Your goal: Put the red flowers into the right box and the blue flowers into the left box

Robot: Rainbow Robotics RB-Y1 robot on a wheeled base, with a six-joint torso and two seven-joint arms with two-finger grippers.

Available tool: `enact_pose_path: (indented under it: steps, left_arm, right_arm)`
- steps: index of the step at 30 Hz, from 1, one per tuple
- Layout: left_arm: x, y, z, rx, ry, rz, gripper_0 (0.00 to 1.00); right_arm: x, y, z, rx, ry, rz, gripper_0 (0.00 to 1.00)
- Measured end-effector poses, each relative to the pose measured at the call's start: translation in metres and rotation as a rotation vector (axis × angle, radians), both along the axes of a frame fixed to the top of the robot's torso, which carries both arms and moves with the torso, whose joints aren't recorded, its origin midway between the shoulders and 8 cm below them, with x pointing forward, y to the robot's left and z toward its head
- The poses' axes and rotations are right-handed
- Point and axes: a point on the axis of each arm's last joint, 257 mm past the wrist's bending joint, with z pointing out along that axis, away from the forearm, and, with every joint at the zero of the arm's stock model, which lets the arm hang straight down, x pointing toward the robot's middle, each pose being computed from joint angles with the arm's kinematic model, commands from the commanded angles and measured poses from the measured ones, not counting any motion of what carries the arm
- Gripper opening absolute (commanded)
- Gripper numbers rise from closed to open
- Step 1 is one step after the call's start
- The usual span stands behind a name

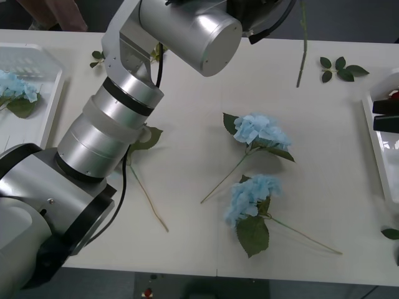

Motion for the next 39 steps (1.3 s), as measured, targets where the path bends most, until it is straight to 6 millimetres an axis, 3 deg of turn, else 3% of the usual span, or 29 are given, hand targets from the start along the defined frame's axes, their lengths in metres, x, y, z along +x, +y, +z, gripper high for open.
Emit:
enact_pose_path:
  steps: [5, 11, 16, 26, 39]
  left_arm:
    - [-0.006, -0.018, 0.013, -0.141, 0.003, -0.045, 0.0]
    - [-0.017, -0.038, -0.003, -0.194, 0.077, -0.086, 0.0]
    - [-0.03, -0.052, -0.003, -0.246, 0.108, -0.131, 0.0]
    - [-0.031, -0.053, -0.005, -0.258, 0.127, -0.132, 0.0]
    - [-0.031, -0.053, -0.005, -0.262, 0.131, -0.132, 0.0]
  right_arm:
    - [0.013, 0.001, 0.015, 0.031, -0.019, 0.003, 0.91]
    - [0.028, 0.002, 0.029, 0.026, -0.044, -0.008, 0.91]
    - [0.039, 0.002, 0.039, 0.008, -0.062, -0.028, 0.91]
    - [0.058, 0.006, 0.058, 0.018, -0.09, -0.07, 0.9]
    - [0.072, 0.034, 0.054, 0.025, -0.063, -0.059, 0.9]
